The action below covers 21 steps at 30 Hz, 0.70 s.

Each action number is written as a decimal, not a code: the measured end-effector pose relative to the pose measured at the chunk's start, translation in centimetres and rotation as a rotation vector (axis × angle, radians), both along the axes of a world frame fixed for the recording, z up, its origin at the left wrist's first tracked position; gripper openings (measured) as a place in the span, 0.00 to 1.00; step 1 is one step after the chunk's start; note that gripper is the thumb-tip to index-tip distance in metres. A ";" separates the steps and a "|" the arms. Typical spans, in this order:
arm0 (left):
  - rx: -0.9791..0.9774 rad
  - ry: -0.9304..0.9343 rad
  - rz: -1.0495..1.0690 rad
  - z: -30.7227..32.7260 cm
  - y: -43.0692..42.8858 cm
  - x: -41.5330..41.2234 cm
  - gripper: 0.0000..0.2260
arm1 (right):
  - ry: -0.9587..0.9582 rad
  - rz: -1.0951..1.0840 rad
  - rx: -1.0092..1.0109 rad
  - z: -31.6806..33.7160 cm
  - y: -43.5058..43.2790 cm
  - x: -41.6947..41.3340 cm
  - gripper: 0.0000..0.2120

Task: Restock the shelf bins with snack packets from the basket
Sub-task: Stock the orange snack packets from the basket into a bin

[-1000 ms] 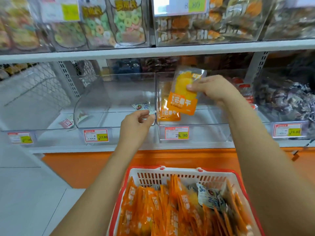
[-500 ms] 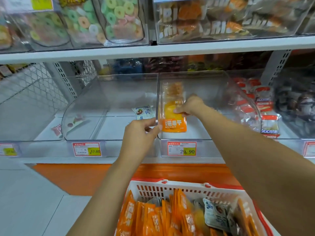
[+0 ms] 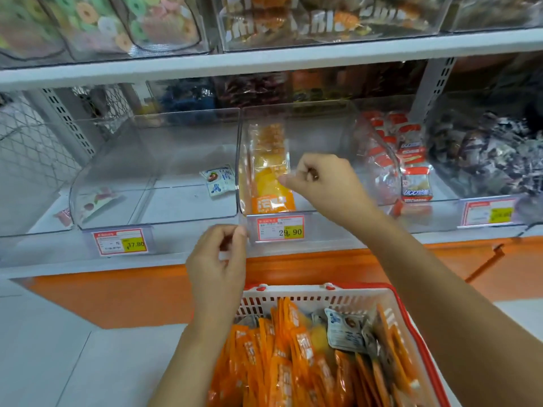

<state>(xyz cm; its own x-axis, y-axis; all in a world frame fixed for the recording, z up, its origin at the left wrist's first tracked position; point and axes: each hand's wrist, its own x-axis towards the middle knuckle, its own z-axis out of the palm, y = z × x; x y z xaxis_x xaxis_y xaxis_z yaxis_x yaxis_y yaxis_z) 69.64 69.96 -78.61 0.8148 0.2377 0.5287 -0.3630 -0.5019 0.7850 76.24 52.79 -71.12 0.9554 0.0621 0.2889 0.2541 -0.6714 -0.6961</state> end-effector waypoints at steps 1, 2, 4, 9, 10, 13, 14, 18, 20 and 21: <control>0.001 0.073 -0.072 -1.3 -0.1 -0.9 0.11 | -0.002 0.036 0.015 -0.9 -0.2 -1.9 0.18; 0.041 0.173 -0.138 -2.7 -0.3 -1.4 0.13 | 0.014 0.063 0.026 -1.9 -0.3 -3.5 0.19; 0.241 0.403 -0.236 -6.1 -0.5 -2.5 0.15 | 0.081 0.075 0.028 -4.5 -0.8 -5.8 0.19; 0.592 0.753 -0.413 -13.9 0.2 -6.7 0.13 | 0.584 -0.040 -0.179 -13.0 -1.2 -8.8 0.15; 0.618 0.811 -0.434 -14.8 0.7 -7.6 0.17 | 0.685 -0.043 -0.231 -14.8 -0.9 -9.3 0.15; 0.625 0.889 -0.467 -16.0 1.7 -9.3 0.25 | 0.847 0.090 -0.348 -19.1 0.1 -11.6 0.22; 0.619 0.890 -0.472 -16.1 1.8 -9.5 0.25 | 0.870 0.110 -0.334 -20.5 0.5 -12.4 0.27; 0.541 0.936 -0.500 -16.2 1.9 -9.3 0.24 | 0.843 -0.050 -0.415 -25.2 1.4 -13.9 0.52; 0.542 0.949 -0.512 -16.3 2.1 -9.4 0.24 | 0.800 -0.081 -0.476 -25.8 1.7 -14.0 0.52; 0.538 0.959 -0.512 -16.2 2.1 -9.5 0.24 | 0.768 -0.077 -0.502 -25.6 1.8 -14.2 0.48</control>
<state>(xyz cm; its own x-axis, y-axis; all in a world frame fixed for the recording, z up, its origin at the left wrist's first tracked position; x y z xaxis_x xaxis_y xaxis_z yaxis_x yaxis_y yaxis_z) 60.13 72.11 -94.85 0.8647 -0.2912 -0.4092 -0.0003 -0.8151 0.5794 62.04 54.63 -96.71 0.8802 -0.0630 -0.4705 -0.2152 -0.9364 -0.2773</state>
